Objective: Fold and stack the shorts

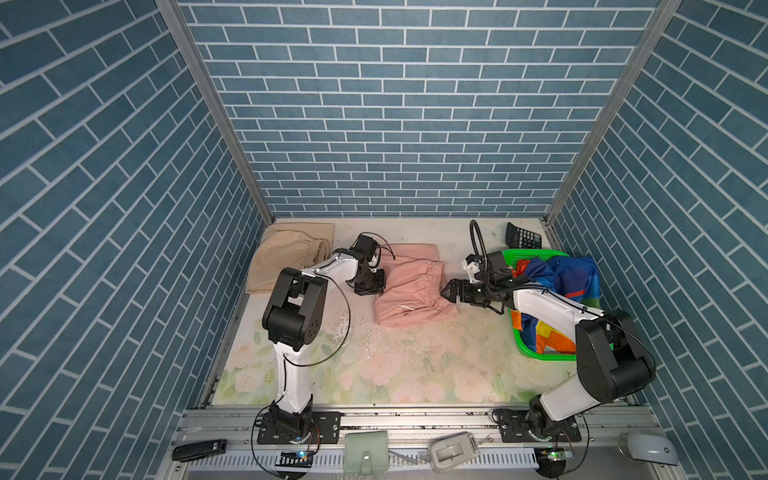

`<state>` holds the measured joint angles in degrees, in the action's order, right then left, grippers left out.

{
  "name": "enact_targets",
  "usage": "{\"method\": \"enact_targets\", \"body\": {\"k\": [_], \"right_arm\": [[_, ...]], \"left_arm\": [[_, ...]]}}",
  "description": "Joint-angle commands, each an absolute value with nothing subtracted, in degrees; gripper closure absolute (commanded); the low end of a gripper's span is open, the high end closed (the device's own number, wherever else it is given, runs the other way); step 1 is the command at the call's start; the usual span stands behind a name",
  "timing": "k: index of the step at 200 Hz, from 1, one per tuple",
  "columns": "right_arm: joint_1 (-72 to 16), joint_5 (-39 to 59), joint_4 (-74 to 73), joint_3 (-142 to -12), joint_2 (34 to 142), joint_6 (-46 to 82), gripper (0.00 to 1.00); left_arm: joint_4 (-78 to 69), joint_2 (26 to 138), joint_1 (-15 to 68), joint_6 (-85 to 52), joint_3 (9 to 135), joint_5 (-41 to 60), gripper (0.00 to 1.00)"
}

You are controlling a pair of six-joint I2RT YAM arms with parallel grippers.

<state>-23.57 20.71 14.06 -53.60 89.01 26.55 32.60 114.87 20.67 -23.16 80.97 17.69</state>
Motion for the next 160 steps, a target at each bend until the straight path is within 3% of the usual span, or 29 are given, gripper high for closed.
{"method": "enact_targets", "body": {"k": [1, 89, 160], "right_arm": [[-23.4, 20.2, 13.4, -53.0, 87.5, 25.5, 0.01], [-23.6, 25.9, 5.5, -54.8, 91.2, 33.7, 0.01], [-29.2, 23.9, 6.7, -65.0, 95.8, 32.8, 0.01]], "left_arm": [[41.3, 112.4, 20.7, -17.9, 86.0, 10.1, 1.0], [65.8, 120.2, 20.7, -4.8, 112.4, -19.0, 1.0], [69.1, 123.8, 20.7, 3.6, 122.6, -38.1, 1.0]]}}
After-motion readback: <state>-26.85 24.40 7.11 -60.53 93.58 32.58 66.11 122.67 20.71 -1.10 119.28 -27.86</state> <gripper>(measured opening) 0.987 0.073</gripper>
